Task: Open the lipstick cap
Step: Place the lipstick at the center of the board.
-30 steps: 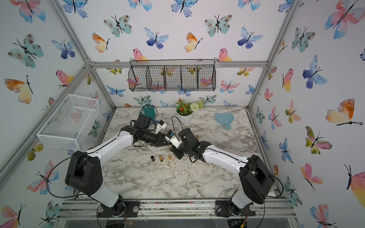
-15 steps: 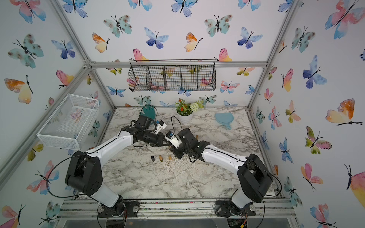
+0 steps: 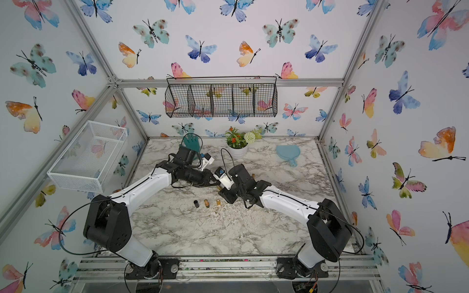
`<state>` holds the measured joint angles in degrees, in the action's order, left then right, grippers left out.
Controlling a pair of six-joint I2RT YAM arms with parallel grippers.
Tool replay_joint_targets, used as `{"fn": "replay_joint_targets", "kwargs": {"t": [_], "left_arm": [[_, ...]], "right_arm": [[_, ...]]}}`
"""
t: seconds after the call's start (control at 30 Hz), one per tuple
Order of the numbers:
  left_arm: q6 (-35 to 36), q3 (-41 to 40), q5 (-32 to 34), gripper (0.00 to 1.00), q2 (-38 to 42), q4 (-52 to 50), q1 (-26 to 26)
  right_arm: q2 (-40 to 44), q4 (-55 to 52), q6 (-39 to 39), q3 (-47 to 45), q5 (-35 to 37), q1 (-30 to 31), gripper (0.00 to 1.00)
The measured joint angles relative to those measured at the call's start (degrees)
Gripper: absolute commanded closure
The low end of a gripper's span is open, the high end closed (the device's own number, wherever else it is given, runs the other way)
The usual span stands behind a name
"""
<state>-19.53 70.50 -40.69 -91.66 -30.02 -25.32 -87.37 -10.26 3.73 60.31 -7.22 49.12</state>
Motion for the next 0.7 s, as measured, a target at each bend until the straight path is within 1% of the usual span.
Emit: {"fn": "replay_joint_targets", "kwargs": {"t": [0.07, 0.17, 0.27, 0.47, 0.57, 0.7], "left_arm": [[0.02, 0.52, 2.95, 0.92, -0.02, -0.02, -0.37], [0.22, 1.62, 10.69, 0.92, -0.63, -0.11, -2.75], [0.48, 2.38, 19.69, 0.91, -2.43, 0.13, -7.89], [0.22, 2.54, 34.05, 0.9, -6.38, 0.98, -17.57], [0.0, 1.57, 38.51, 0.89, -6.88, 2.75, -20.63], [-0.04, 1.05, 41.18, 0.88, -7.96, 4.39, -21.59]], "right_arm": [[1.66, -1.03, 0.15, 0.0, 1.53, 0.0, 0.48], [4.61, -2.16, 0.42, 0.0, 4.31, 0.0, 0.48], [7.41, -3.93, 0.42, 0.0, 7.63, 0.0, 0.49], [14.23, -3.96, 0.26, -1.31, 14.32, 0.0, 0.49], [17.59, -2.45, 0.17, -3.1, 16.68, 0.0, 0.49], [18.21, -1.31, 0.02, -3.96, 18.38, 0.0, 0.49]]}}
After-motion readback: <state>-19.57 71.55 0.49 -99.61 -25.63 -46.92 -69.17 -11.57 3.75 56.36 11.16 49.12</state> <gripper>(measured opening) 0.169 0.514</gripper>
